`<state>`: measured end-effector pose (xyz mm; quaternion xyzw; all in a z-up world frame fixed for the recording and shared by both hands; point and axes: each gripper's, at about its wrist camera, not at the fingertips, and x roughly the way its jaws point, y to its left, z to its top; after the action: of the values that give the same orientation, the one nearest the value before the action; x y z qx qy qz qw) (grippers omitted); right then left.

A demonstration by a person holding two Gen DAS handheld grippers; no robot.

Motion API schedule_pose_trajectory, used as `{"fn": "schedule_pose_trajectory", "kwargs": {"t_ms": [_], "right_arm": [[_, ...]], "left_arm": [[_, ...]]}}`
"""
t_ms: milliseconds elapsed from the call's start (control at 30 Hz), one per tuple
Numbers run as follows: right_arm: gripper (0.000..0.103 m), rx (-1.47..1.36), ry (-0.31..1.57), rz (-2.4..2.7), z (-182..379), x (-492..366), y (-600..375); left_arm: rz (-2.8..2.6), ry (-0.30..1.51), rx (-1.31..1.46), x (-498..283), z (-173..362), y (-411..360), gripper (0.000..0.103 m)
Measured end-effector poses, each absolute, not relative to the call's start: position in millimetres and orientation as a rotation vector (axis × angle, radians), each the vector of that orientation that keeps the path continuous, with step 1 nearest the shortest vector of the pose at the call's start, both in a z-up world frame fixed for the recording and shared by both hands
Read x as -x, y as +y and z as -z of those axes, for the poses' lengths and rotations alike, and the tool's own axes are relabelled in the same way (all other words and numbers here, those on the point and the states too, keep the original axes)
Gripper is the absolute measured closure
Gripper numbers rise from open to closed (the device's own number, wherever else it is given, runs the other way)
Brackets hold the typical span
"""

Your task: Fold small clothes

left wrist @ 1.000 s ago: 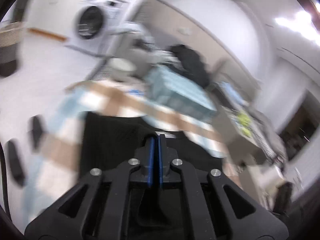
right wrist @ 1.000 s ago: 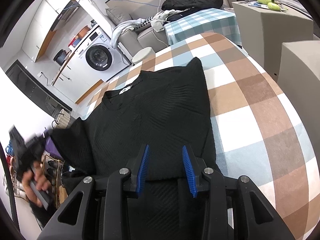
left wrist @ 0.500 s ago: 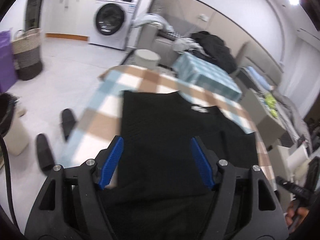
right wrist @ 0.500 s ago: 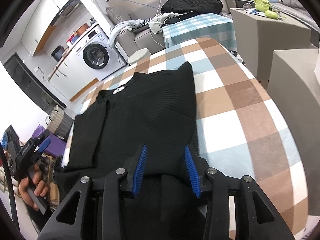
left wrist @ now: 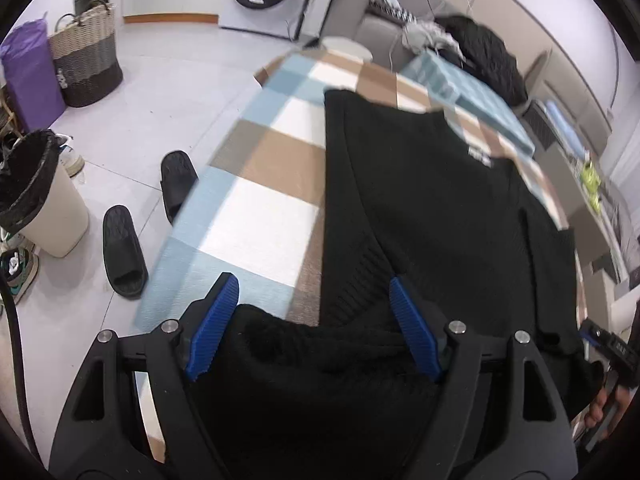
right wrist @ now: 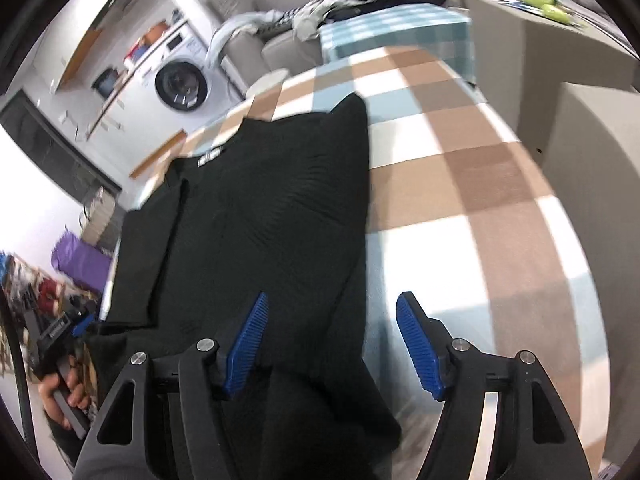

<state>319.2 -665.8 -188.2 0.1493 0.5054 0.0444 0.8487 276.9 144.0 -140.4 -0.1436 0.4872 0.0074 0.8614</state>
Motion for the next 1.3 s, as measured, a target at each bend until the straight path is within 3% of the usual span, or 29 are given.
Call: {"fn": "schedule_pose_trajectory", "kwargs": {"t_ms": [100,167,233,267,367,867,1033,1133,1200,1267,1300], "right_arm": [[0.046,-0.243,1.103,-0.097,198.3,-331.5,-654.8],[0.054,-0.187,1.108,-0.091,201.8,-336.6,-647.1],[0.065,-0.139,1.103,-0.064,202.5,-339.3,-643.0],[0.075,-0.134,1.104,-0.062,202.9,-340.8,-643.1],[0.091,-0.158,1.083,-0.076,201.2,-342.4,-646.4],[0.094,-0.130,1.026,0.040,183.1,-393.8,-662.1],[0.089,-0.121,0.990,0.040,171.5,-389.4,-662.4],[0.075,-0.145,0.957,0.019,162.0,-372.9,-664.8],[0.054,-0.163,0.918,0.006,150.4,-352.5,-667.6],[0.043,-0.171,0.872,-0.008,136.9,-327.0,-668.4],[0.033,-0.175,0.853,-0.012,131.0,-314.5,-669.1]], "left_arm": [[0.008,1.051,0.289,-288.5,145.8,133.8,0.033],[0.023,1.064,0.280,-295.7,148.4,127.2,0.053],[0.034,1.079,0.268,-302.7,152.0,121.2,0.066],[0.038,1.069,0.249,-304.8,152.1,117.3,0.087],[0.050,1.062,0.211,-309.3,152.6,107.6,0.097],[0.073,1.019,0.161,-366.8,139.3,63.9,0.097],[0.056,0.990,0.186,-357.0,130.8,67.7,0.095],[0.054,0.940,0.192,-337.1,119.5,77.0,0.083],[0.049,0.905,0.181,-318.6,109.0,82.5,0.070],[0.036,0.845,0.157,-293.8,93.2,88.3,0.047],[0.033,0.819,0.152,-283.2,88.1,91.3,0.041]]}}
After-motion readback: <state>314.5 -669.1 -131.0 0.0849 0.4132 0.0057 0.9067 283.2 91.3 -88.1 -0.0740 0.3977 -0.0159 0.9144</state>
